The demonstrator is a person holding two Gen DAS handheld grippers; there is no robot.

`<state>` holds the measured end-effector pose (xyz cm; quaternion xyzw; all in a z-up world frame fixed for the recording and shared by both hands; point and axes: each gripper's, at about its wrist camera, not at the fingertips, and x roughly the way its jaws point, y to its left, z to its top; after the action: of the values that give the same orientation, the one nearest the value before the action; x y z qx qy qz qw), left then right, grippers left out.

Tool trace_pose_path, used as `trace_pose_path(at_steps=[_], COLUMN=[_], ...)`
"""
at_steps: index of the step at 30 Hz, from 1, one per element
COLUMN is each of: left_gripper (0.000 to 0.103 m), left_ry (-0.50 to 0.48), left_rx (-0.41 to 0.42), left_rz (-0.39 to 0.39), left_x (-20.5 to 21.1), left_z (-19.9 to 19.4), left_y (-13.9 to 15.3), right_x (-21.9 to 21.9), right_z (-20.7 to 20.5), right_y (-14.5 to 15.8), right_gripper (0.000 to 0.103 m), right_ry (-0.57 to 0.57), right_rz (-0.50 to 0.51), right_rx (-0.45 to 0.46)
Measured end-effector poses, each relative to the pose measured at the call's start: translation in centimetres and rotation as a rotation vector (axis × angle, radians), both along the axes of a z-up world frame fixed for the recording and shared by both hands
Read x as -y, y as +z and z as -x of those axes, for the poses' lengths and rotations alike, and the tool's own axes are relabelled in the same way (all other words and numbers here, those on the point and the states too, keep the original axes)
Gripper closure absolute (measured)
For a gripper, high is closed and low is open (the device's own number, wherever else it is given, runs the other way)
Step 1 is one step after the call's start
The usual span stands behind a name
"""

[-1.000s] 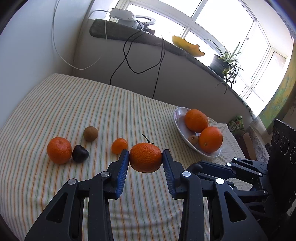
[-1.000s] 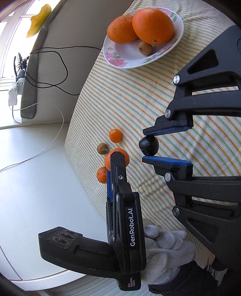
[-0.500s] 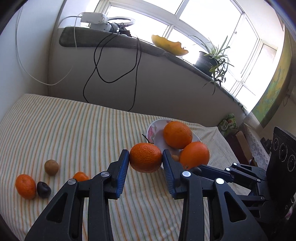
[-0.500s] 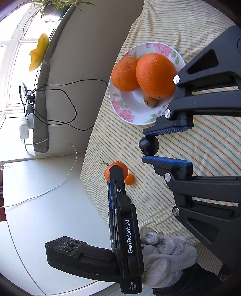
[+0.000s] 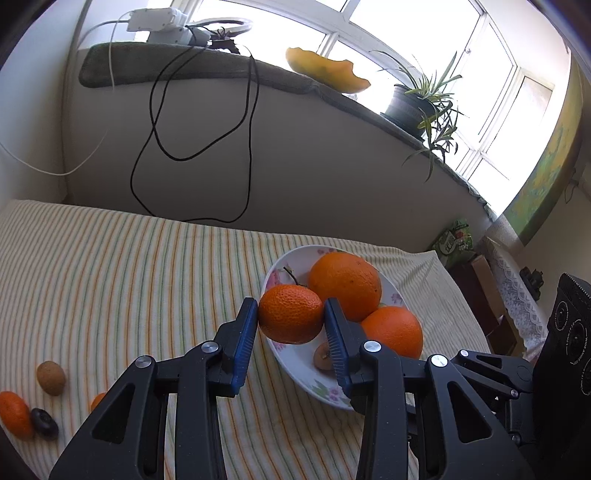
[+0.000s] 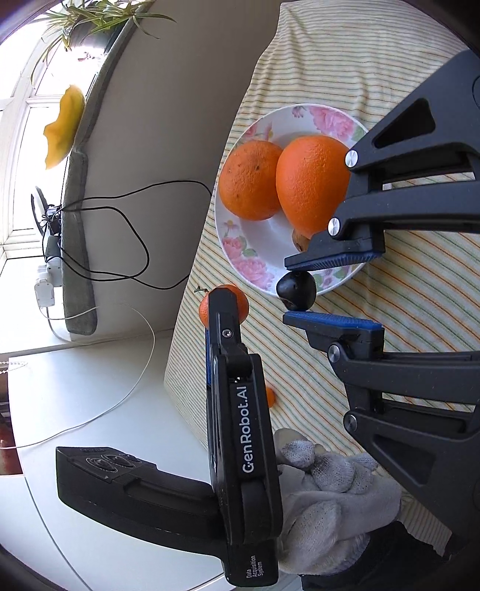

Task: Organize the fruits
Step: 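Carry the mandarin with the left tool while the right tool carries the plum over the plate, then lower the mandarin into the plate and open the left tool while the right tool releases the plum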

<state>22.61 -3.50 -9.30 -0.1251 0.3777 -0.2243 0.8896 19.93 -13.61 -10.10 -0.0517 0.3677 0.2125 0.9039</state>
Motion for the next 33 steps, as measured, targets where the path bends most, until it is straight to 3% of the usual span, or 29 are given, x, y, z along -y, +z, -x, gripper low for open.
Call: trace_pose_path(at_steps=[16,18,20,25,30,33], left_gripper=[0.067,0.066,0.058,0.058,0.057,0.054], left_ry=[-0.008,-0.012,-0.009,-0.007,-0.007,-0.004], left_rx=[0.002,0.008,0.021,0.036,0.041,0.043], left_rz=[-0.014,-0.019,-0.027,-0.028,-0.034,-0.036], left_x=[1.2,1.4,1.5,1.4,1.4,1.4], left_z=[-1.0,-1.0,-0.9,-0.8,-0.6,-0.4], left_y=[0.1,0.3,0.5,1.1,1.2,1.3], right_x=[0.1,0.2,0.3,0.4,0.6,0.7], right_z=[-1.5,-1.5,-1.5,-1.4,-1.0,-0.7], right_y=[-0.8,-0.8,-0.7,-0.7,-0.3,0.0], right_gripper=[0.079,0.079,0.079,0.077,0.057,0.051], right_ry=[-0.019,-0.023,-0.026,-0.027,-0.031,-0.036], right_rz=[0.025,0.028,0.026,0.026,0.014,0.018], right_rx=[0.004,0.010,0.011,0.012,0.027,0.038])
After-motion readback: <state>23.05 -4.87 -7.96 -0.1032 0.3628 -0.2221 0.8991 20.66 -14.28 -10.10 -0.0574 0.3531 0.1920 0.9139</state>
